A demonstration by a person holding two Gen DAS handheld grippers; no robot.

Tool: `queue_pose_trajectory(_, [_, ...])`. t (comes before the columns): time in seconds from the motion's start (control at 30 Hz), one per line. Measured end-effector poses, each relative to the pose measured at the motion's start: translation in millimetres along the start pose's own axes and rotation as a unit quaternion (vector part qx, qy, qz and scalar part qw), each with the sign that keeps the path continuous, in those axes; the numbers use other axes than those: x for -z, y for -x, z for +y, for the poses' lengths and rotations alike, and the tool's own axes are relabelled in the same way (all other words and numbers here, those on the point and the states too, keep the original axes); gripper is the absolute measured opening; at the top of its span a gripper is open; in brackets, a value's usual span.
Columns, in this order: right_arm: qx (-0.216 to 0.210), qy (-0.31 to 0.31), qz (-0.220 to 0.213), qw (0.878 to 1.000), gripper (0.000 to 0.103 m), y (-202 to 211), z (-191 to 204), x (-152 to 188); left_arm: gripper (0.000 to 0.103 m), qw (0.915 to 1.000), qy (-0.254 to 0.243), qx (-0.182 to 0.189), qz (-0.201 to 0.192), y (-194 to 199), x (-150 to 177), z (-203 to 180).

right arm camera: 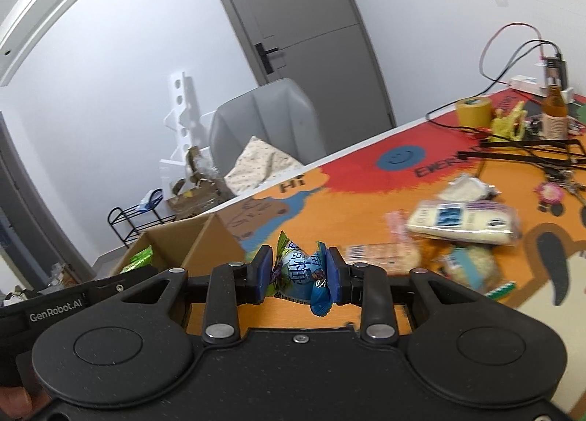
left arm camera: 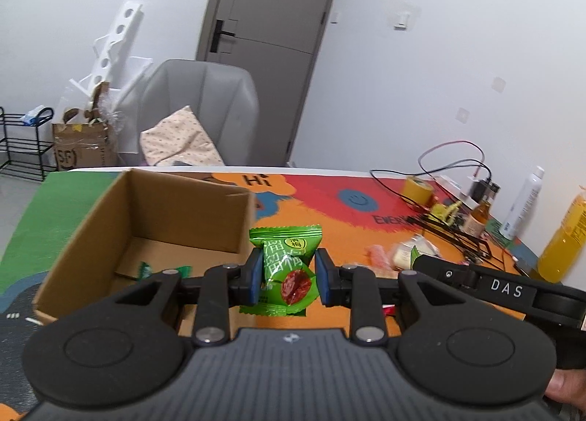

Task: Organize snacks
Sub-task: 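Carry both candies into the cardboard box and open both tools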

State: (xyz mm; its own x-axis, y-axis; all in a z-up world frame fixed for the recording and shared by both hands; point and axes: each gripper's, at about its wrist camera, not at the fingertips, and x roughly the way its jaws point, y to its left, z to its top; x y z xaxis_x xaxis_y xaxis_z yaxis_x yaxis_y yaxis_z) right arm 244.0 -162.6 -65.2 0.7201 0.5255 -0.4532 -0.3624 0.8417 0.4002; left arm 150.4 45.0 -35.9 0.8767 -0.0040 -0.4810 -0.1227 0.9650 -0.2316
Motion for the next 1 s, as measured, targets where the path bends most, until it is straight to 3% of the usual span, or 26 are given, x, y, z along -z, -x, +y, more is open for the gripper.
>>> queue_pose_trajectory(0.83, [-0.071,0.041,0.023,0.996,0.03,-39.1,87.2,1.5,0.029,0.9963,0.047,-0.072,-0.003,5.9,-9.3,79.6])
queue_pose_trajectory(1.0, [-0.088,0.037,0.023,0.995,0.03,-46.2,100.9,3.7,0.037,0.994,0.043,-0.098,-0.019,12.6,-13.9,87.7])
